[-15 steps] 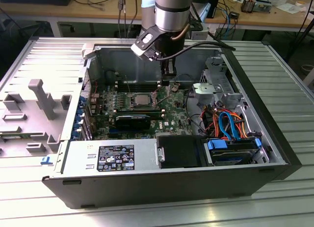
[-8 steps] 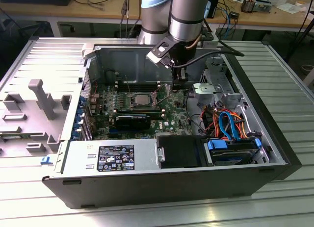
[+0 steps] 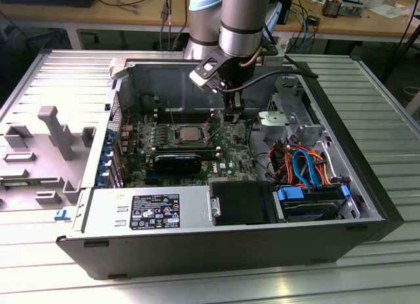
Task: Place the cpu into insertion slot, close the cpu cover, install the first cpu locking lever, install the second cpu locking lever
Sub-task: 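Close the cpu cover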
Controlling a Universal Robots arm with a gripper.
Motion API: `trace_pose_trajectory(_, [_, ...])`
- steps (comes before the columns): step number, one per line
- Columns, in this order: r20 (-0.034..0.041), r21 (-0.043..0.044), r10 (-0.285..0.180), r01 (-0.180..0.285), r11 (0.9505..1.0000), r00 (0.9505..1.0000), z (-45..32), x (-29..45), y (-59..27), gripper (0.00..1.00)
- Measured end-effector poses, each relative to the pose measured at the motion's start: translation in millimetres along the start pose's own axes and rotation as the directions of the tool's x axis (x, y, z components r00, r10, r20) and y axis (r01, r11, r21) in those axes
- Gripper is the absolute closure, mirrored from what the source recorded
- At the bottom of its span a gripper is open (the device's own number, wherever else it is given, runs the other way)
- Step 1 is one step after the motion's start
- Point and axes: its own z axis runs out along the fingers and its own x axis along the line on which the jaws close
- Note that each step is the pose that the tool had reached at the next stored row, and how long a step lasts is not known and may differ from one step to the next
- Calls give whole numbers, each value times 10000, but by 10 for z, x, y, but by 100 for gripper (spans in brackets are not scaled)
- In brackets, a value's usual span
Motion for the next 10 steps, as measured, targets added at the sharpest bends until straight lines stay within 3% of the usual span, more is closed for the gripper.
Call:
trace_pose_trajectory(3, [-8, -3, 1, -1, 10000, 10000, -1, 3, -96, 89])
trace_pose_trajectory(6, [-18, -2, -2, 2, 10000, 10000, -1, 4, -108, 89])
trace_pose_trajectory(9, [-23, 146, -1, 1, 9999, 10000, 5, 3, -110, 89])
trace_pose_trajectory(10, [-20, 156, 2, -1, 9999, 10000, 5, 3, -115, 89])
